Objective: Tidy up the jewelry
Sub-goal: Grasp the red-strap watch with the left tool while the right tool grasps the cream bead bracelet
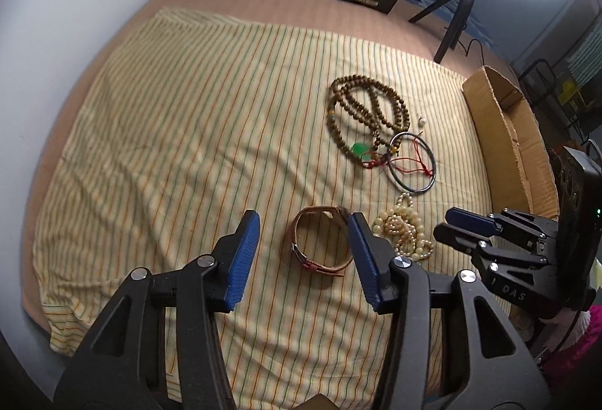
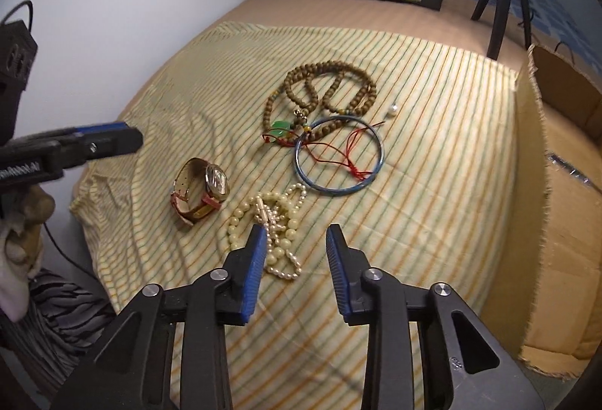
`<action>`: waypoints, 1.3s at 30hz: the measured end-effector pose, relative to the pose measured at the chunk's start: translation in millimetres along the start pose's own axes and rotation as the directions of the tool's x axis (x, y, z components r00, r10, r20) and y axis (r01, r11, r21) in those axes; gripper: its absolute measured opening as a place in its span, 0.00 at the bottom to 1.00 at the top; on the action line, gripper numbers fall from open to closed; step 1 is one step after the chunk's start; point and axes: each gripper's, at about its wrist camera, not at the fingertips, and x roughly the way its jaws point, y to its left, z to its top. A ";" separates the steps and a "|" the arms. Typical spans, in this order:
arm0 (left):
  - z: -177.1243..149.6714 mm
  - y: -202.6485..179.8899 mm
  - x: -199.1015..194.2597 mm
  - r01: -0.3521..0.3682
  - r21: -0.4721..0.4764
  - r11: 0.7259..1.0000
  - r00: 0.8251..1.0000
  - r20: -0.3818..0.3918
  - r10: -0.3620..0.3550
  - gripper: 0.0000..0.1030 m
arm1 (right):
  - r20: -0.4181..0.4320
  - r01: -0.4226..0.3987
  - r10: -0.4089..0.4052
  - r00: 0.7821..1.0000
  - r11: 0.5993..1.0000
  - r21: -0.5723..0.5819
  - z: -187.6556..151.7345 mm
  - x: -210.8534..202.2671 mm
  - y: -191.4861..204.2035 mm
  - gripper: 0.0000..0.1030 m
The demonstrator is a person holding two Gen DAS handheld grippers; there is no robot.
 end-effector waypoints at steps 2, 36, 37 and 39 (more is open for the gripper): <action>-0.6 1.7 4.9 0.007 -0.002 1.000 1.000 -0.018 -0.007 0.47 | -0.010 -0.001 0.001 1.000 1.000 0.013 1.9 5.1 -2.2 0.22; 5.6 2.2 74.6 -0.002 0.006 1.000 0.984 -0.176 0.003 0.22 | -0.053 0.016 -0.017 0.998 1.000 -0.025 8.9 44.5 14.9 0.06; 6.6 2.3 75.7 -0.005 0.006 1.000 0.985 -0.175 0.006 0.16 | -0.049 0.015 -0.016 0.999 0.999 -0.028 9.3 44.2 16.5 0.06; 7.9 5.6 75.9 -0.006 0.001 1.000 0.985 -0.173 0.006 0.09 | -0.041 0.019 -0.021 0.999 0.999 -0.041 9.1 41.6 19.4 0.06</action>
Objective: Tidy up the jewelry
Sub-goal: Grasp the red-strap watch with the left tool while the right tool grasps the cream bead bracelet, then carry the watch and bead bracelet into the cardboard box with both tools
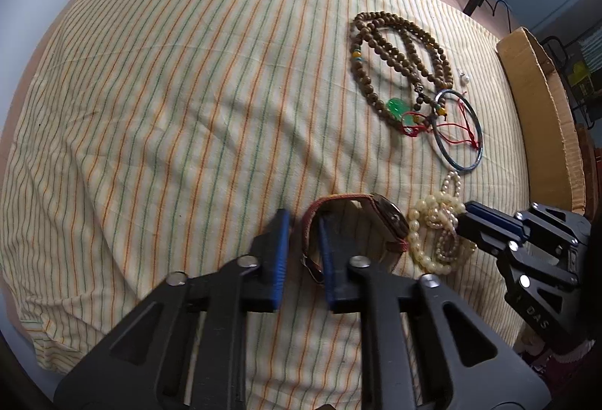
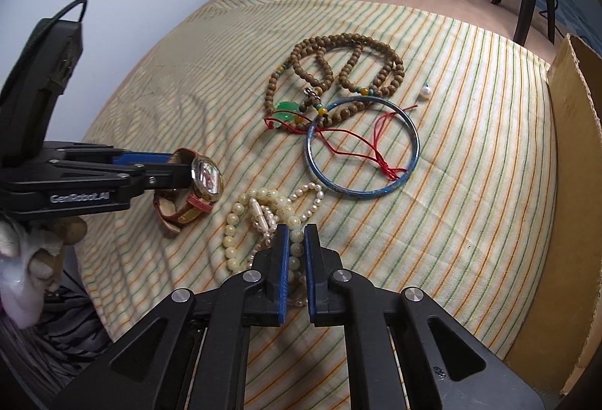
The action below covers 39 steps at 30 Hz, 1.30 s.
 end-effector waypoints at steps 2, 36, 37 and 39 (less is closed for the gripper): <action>1.8 4.9 -0.9 0.013 -0.014 1.000 1.000 -0.001 -0.013 0.06 | 0.010 0.001 0.000 1.000 1.000 -0.015 -1.8 -6.5 1.9 0.06; 9.2 -43.6 -92.3 0.095 0.043 0.995 0.957 0.270 -0.103 0.03 | 0.237 0.052 -0.044 0.970 0.998 -0.025 -5.1 -105.7 -1.3 0.06; 8.7 -48.7 -94.1 0.100 0.050 0.994 0.956 0.274 -0.110 0.03 | 0.247 0.058 -0.052 0.968 0.998 -0.019 -6.0 -109.2 -4.0 0.06; 8.8 -63.9 -96.8 0.110 0.077 0.991 0.950 0.284 -0.128 0.03 | 0.270 0.074 -0.071 0.960 0.997 -0.001 -8.6 -120.4 -12.2 0.06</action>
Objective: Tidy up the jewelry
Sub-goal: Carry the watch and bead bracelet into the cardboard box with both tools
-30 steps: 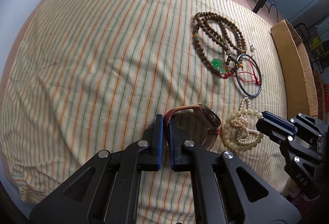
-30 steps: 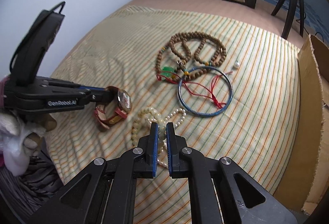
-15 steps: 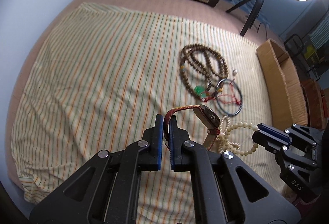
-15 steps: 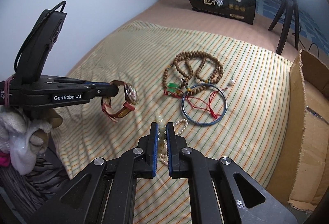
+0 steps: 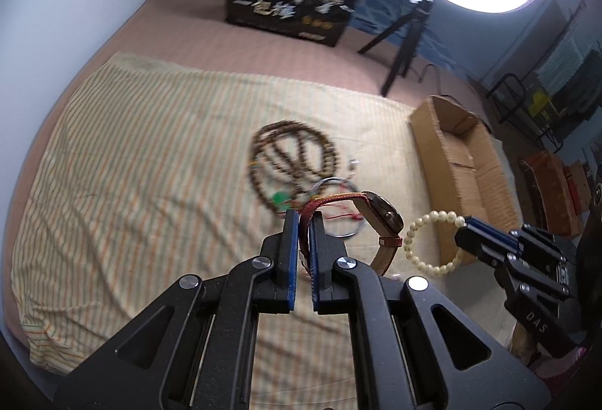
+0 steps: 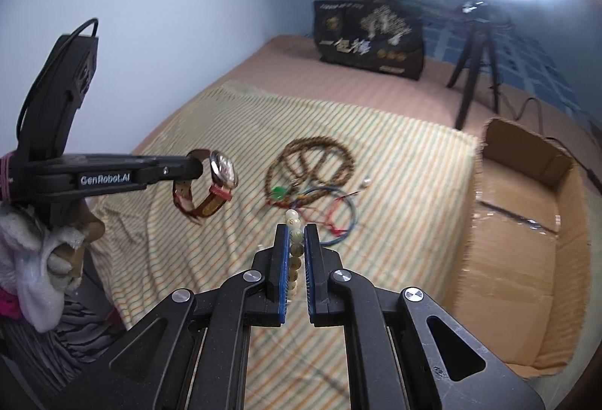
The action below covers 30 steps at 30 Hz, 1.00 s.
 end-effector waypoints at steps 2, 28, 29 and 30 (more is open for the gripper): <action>0.8 -13.3 0.2 0.016 0.018 1.000 1.000 0.006 -0.016 0.03 | 0.020 0.021 -0.021 1.000 1.000 0.010 -0.1 -11.1 -8.8 0.06; 36.9 -170.4 77.6 0.134 0.183 0.974 0.991 -0.023 -0.133 0.03 | 0.044 0.288 -0.312 0.949 0.916 0.280 -13.6 -69.4 -165.0 0.06; 37.3 -172.4 81.2 0.135 0.184 0.973 0.991 -0.028 -0.133 0.03 | 0.039 0.296 -0.319 0.947 0.913 0.282 -13.0 -67.4 -168.7 0.06; 37.5 -174.5 84.7 0.135 0.185 0.973 0.991 -0.032 -0.131 0.03 | 0.035 0.302 -0.325 0.945 0.910 0.283 -12.0 -65.8 -173.1 0.06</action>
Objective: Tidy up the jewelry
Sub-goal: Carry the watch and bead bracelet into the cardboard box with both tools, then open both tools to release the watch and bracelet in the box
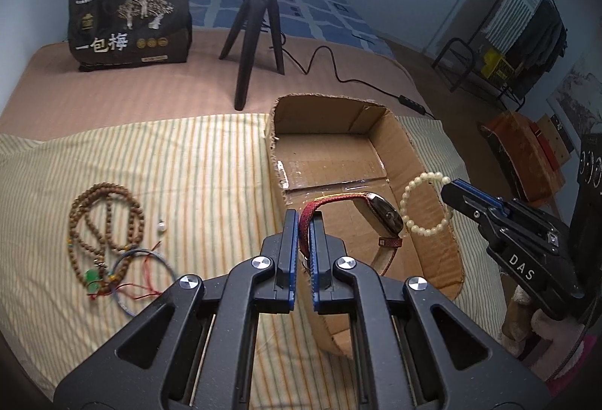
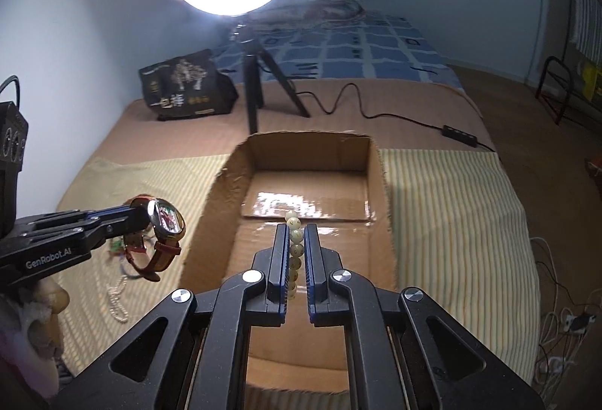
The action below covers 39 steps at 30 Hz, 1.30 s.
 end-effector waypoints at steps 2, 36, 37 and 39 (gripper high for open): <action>0.7 -3.5 8.4 -0.001 0.002 1.000 1.000 -0.011 0.001 0.03 | -0.005 0.009 -0.009 1.000 1.000 0.001 2.2 4.4 -4.8 0.06; 7.4 -18.4 50.4 -0.027 0.022 0.999 0.999 -0.037 0.028 0.33 | -0.058 0.077 -0.074 0.996 0.995 0.057 10.6 46.9 -28.9 0.23; 6.9 -18.4 49.9 -0.028 0.023 0.999 0.999 -0.034 0.029 0.33 | -0.057 0.077 -0.074 0.996 0.995 0.061 11.0 46.0 -30.0 0.23; 5.9 -18.7 45.7 -0.031 0.028 0.999 0.999 -0.027 0.032 0.33 | -0.051 0.081 -0.078 0.996 0.995 0.063 11.6 43.6 -30.6 0.23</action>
